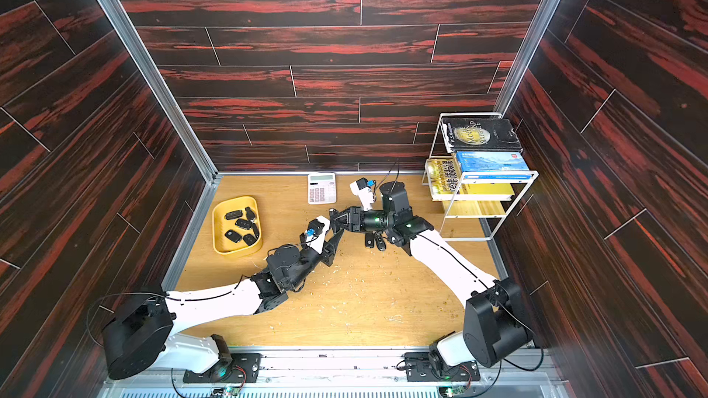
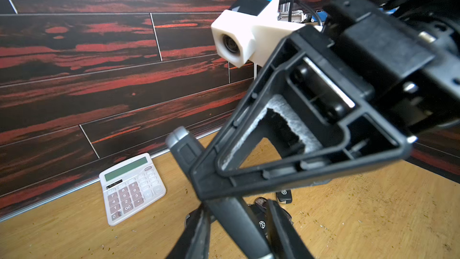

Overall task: Place the car key into the storage box
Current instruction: Pick up the car key from the center of the board.

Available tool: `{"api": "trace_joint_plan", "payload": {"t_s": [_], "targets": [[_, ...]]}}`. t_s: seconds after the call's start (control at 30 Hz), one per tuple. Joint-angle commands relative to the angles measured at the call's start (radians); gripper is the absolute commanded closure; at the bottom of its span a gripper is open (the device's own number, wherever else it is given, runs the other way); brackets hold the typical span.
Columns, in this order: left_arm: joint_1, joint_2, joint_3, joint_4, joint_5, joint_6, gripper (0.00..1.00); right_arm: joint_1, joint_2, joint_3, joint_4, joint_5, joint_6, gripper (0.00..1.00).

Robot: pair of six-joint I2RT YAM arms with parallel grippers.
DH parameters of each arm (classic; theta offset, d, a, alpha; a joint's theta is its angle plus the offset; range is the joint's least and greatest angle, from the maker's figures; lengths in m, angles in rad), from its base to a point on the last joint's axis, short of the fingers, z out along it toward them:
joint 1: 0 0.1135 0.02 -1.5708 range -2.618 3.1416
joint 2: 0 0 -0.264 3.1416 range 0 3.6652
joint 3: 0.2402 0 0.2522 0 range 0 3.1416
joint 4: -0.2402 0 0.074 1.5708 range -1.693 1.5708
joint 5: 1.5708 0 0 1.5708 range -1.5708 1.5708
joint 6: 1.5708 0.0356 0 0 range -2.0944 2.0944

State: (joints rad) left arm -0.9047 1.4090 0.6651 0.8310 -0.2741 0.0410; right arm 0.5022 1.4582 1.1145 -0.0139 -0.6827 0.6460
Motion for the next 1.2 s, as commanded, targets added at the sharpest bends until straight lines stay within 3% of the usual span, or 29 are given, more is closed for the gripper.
{"api": "trace_joint_plan", "payload": {"t_s": [0.0, 0.27, 0.6, 0.67, 0.77, 0.83, 1.17], "targets": [[-0.003, 0.005, 0.032, 0.032, -0.011, -0.005, 0.61, 0.007, -0.022, -0.018, -0.008, -0.006, -0.012, 0.61], [-0.003, -0.001, 0.037, 0.030, -0.016, -0.013, 0.83, 0.007, -0.028, -0.037, -0.006, 0.004, -0.010, 0.61], [-0.003, -0.022, 0.024, 0.020, -0.025, -0.014, 0.84, 0.009, -0.024, -0.053, 0.014, 0.000, -0.003, 0.60], [-0.003, -0.024, 0.025, 0.019, -0.024, -0.015, 0.86, 0.010, -0.024, -0.055, 0.014, 0.000, -0.004, 0.55], [-0.004, -0.020, 0.027, 0.012, -0.023, -0.016, 0.86, 0.012, -0.028, -0.057, 0.007, 0.017, -0.009, 0.39], [-0.004, -0.021, 0.024, 0.009, -0.023, -0.018, 0.86, 0.012, -0.029, -0.056, 0.004, 0.028, -0.013, 0.02], [-0.004, -0.029, 0.007, -0.006, -0.056, -0.030, 0.89, 0.012, -0.012, -0.027, 0.003, 0.044, -0.016, 0.01]]}}
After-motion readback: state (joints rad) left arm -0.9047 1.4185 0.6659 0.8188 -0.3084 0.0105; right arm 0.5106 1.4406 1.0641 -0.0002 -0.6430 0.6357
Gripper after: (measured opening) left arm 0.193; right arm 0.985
